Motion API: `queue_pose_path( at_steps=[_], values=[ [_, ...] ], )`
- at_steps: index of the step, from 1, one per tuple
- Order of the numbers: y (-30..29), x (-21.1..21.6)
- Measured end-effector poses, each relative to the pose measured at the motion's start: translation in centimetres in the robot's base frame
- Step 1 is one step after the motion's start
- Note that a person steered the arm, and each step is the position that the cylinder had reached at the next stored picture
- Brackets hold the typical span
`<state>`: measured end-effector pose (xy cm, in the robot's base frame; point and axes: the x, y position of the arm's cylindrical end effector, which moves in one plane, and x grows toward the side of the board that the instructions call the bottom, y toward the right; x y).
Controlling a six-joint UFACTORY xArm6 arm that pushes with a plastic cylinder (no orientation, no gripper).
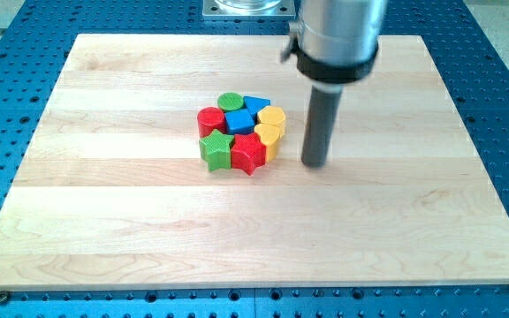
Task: Move the red star to the bottom center of the board
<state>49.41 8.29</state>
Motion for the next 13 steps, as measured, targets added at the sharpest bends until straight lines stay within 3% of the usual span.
queue_pose_path(
  at_steps=[1, 2, 3, 7, 8, 10, 11, 13],
  values=[
    [-1.5, 7.5],
    [-1.9, 7.9],
    [-1.4, 7.5],
    [-5.8, -7.1],
    [-8.6, -6.6],
    [-7.1, 1.0],
    [-7.2, -1.1],
    [-8.4, -0.8]
  ],
)
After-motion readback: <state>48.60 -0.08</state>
